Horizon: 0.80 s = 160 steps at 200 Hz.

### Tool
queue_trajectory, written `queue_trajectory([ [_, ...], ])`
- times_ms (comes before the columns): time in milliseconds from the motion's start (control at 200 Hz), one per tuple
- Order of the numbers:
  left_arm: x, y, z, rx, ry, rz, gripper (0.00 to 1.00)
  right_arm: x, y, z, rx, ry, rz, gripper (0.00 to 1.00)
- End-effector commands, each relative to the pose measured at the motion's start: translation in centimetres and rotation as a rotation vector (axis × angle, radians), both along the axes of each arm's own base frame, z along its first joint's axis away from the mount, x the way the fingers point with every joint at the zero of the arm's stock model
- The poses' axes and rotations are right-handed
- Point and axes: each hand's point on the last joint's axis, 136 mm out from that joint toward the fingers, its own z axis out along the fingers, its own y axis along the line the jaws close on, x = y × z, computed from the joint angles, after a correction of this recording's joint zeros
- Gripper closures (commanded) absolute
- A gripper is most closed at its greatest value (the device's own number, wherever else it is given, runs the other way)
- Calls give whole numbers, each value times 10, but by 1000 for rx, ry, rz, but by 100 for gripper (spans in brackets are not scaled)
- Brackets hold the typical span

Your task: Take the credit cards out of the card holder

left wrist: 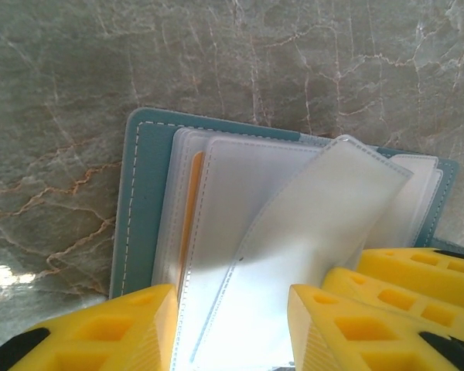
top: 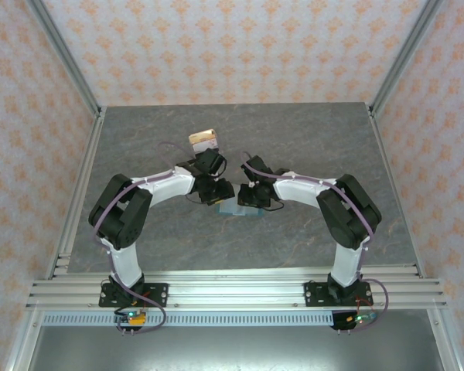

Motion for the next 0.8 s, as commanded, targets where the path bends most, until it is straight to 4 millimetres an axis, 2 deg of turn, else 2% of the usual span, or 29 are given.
queue_trajectory([
  [0, -1, 2, -3, 42, 4, -12, 57, -10, -24, -23, -82, 51, -35, 71],
  [135, -2, -4, -11, 19, 24, -15, 61, -11, -24, -24, -79, 53, -37, 72],
  [205, -2, -7, -11, 2, 25, -18, 67, -11, -24, -24, -78, 54, -38, 72],
  [596, 1, -15, 16, -54, -31, -45, 81, -11, -24, -20, -56, 49, -42, 73],
  [796, 1, -18, 24, -71, -43, -67, 93, -10, -22, -13, -25, 41, -40, 73],
])
